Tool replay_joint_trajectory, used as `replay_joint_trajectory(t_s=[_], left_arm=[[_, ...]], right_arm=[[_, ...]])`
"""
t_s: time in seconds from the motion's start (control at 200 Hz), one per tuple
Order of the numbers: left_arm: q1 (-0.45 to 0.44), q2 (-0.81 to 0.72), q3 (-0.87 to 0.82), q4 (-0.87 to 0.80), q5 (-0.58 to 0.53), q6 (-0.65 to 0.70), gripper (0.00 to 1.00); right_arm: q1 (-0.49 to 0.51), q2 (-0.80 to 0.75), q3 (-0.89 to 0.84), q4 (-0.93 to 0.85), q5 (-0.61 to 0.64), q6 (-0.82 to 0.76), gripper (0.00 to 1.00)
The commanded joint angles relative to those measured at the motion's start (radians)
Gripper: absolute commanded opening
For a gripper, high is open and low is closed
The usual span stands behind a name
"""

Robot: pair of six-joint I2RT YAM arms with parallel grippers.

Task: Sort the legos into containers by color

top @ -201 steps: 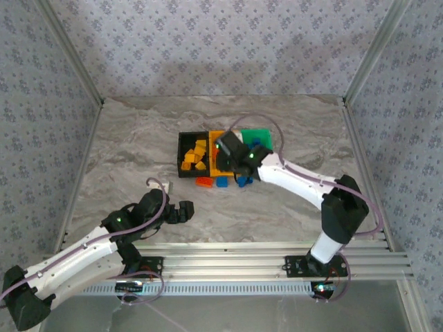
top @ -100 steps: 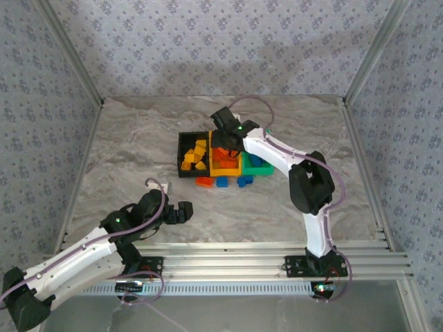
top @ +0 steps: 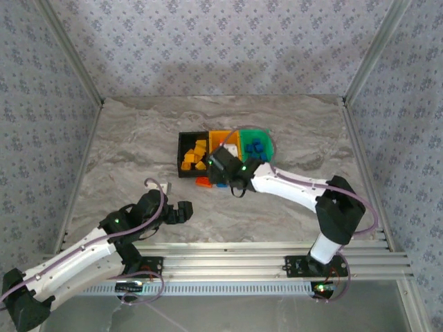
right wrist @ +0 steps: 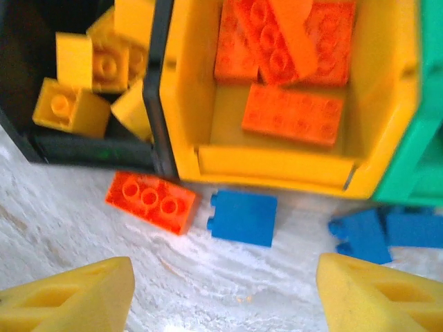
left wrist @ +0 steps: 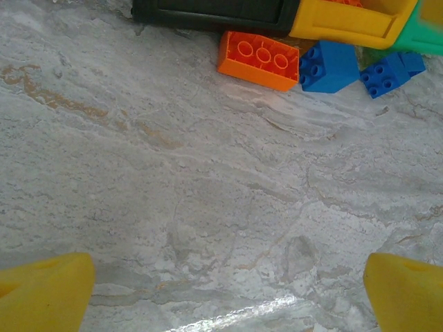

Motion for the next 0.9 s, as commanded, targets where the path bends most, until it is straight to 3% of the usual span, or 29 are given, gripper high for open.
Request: replay_joint_trajectory(t_s=[0.0,0.69,0.785,0.894], left_arm=[[0.009,-0.013,-0.005,-0.014,0.005,-0.008,1.0],[0.013,-0.033,-0.016,-0.027,0.01,-0.009,1.0],[0.012,-0.028,-0.017,-0.025,0.012,-0.011,1.0],[0.014,-0.026,-0.019,-0.024,0.011,-0.011,1.0]], right_arm=[[0.003,0.047,-0.068,0.072,0.029,0.071,0.69],[-0.054,0.249,-0.019,0.162,0.015,0.069,0.71],[-0.056,0.259,0.021,0.156,0.014,0.067,0.66],[-0.059,0.258,0.012,0.165,0.007,0.059,0.54]])
